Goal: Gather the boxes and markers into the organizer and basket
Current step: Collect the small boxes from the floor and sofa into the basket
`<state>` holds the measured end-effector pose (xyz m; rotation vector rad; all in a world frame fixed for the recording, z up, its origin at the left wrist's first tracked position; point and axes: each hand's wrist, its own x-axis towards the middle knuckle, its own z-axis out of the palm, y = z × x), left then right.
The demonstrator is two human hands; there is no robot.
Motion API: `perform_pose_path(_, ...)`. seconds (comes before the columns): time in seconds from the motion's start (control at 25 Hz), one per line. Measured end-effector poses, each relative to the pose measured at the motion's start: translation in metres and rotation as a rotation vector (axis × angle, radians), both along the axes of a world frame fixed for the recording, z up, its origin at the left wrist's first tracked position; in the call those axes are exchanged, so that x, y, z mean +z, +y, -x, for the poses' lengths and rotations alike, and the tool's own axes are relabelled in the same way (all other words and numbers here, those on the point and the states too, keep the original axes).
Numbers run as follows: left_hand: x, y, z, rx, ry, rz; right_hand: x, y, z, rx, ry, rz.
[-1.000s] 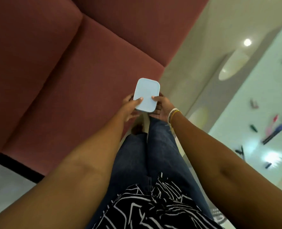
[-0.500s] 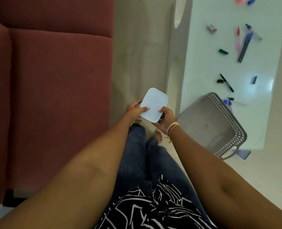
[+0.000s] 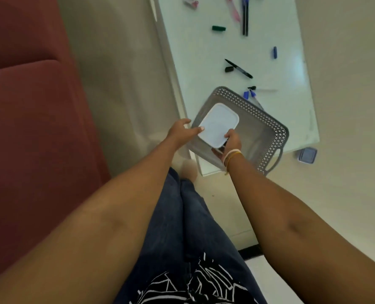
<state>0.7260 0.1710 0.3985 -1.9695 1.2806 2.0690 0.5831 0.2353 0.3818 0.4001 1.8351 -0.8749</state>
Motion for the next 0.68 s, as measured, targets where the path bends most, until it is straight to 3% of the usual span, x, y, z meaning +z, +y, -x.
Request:
perform_pose_path(0.16,-0.038,-0.005,0.02,-0.129,-0.149,0.11,-0.042,-0.021,0.032,0.015,0.022,-0.047)
perform_pose_path(0.4,-0.067,-0.009,0.024,-0.165,-0.214,0.177,-0.08,-0.056,0.044,0.012,-0.012,0.017)
perform_pose_path(0.68,-0.021,-0.023,0.016,-0.451,-0.274,0.088,-0.026,-0.048,0.046,0.181,0.057,-0.084)
